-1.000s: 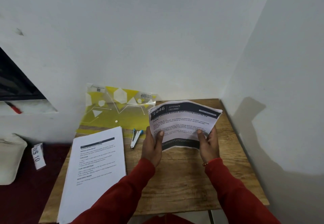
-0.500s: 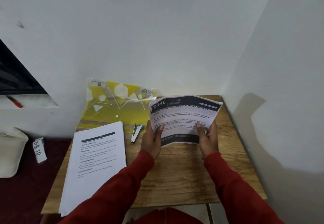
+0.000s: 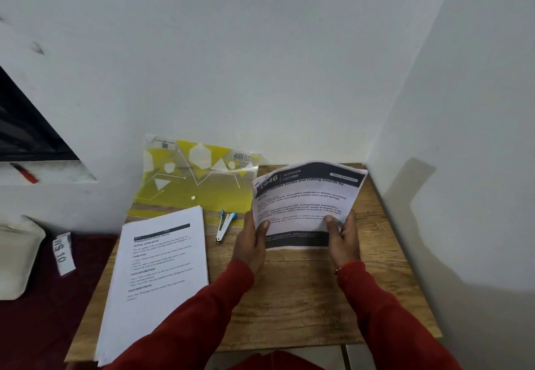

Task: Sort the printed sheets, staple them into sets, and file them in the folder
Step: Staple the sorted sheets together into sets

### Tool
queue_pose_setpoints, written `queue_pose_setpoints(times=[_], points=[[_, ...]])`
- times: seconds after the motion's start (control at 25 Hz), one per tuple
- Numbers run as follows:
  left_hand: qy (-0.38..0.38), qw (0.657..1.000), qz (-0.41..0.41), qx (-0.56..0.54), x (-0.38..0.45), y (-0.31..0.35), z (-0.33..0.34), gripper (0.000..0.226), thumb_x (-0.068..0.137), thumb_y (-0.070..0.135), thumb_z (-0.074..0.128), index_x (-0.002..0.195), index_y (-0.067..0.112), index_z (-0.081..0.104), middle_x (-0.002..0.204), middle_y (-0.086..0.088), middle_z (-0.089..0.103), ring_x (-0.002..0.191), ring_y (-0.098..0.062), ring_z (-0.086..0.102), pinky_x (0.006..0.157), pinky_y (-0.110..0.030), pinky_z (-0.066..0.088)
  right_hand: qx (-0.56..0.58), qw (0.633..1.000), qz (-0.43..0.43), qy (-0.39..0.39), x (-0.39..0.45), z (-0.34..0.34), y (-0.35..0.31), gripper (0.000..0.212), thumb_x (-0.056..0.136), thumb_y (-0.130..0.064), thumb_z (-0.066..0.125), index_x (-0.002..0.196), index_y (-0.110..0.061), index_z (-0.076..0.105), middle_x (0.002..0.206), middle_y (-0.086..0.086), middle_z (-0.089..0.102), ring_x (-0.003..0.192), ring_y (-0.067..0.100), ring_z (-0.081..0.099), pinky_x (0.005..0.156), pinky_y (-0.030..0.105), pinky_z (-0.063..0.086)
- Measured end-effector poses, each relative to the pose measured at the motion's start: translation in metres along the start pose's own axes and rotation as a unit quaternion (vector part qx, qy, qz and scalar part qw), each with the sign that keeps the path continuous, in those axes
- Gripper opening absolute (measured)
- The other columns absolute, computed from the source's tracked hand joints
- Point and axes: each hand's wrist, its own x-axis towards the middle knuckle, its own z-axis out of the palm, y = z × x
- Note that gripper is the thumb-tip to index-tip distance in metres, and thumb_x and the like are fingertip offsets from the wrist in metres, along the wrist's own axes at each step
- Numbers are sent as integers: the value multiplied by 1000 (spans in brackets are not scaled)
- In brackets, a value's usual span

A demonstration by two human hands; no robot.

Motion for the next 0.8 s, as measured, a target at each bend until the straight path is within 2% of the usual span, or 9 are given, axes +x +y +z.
queue_pose_setpoints(times=[0.08, 0.2, 0.28, 0.36, 0.44, 0.52, 0.64, 0.8], points=[[-3, 1000, -14, 4, 2, 1, 0, 24, 101, 21, 44, 125, 18, 42, 109, 9, 61, 96, 2, 64, 75, -22, 56, -9, 1000, 10, 5, -1, 0, 1, 27, 97, -11, 53, 121, -24, 48, 107, -14, 62, 92, -10, 59, 80, 21, 47], [9, 1000, -23, 18, 13, 9, -2, 22, 101, 18, 46, 122, 11, 45, 105, 10, 61, 90, 2, 63, 72, -14, 52, -48, 998, -2, 36, 6, 2, -6, 23, 95, -10, 56, 116, -18, 52, 102, -14, 64, 87, -7, 59, 77, 20, 47], [-5, 998, -58, 31, 23, 4, -4, 26, 100, 16, 48, 125, 9, 47, 114, 4, 61, 104, -12, 60, 85, -24, 50, -98, 994, 33, 36, 13, 3, -6, 24, 91, -7, 59, 114, -14, 57, 102, -6, 66, 88, 6, 61, 79, 25, 46], [-41, 989, -132, 42, 25, -7, -6, 34, 99, 15, 49, 133, 10, 47, 126, 0, 59, 115, -19, 56, 96, -29, 43, -143, 985, 94, 28, 16, 3, -1, 29, 87, -4, 62, 114, -10, 60, 109, 4, 67, 92, 18, 60, 81, 25, 42], [-66, 981, -179, 44, 21, -20, -6, 40, 99, 14, 50, 138, 9, 45, 134, -4, 56, 119, -23, 55, 101, -33, 43, -166, 977, 130, 13, 12, 2, 7, 31, 85, -3, 63, 115, -11, 60, 106, 5, 66, 90, 20, 58, 80, 23, 40], [-81, 975, -206, 37, 11, -32, -7, 40, 99, 14, 49, 139, 10, 44, 135, -4, 56, 116, -22, 56, 102, -35, 44, -192, 970, 151, -3, 3, 1, 16, 35, 85, -3, 62, 119, -12, 58, 102, 5, 65, 88, 19, 57, 79, 22, 39], [-106, 956, -270, 42, -7, -54, -6, 36, 100, 17, 49, 136, 13, 46, 133, -2, 58, 113, -21, 58, 100, -37, 46, -228, 955, 185, -32, -9, 1, 34, 44, 86, -4, 61, 128, -13, 53, 115, 12, 67, 97, 27, 62, 86, 28, 46], [-101, 956, -268, 71, -15, -64, -7, 36, 99, 19, 49, 135, 14, 47, 135, -3, 56, 117, -21, 54, 97, -29, 42, -316, 926, 196, -60, -18, 3, 43, 51, 86, -16, 63, 134, -17, 46, 128, 15, 57, 112, 34, 56, 97, 38, 45]])
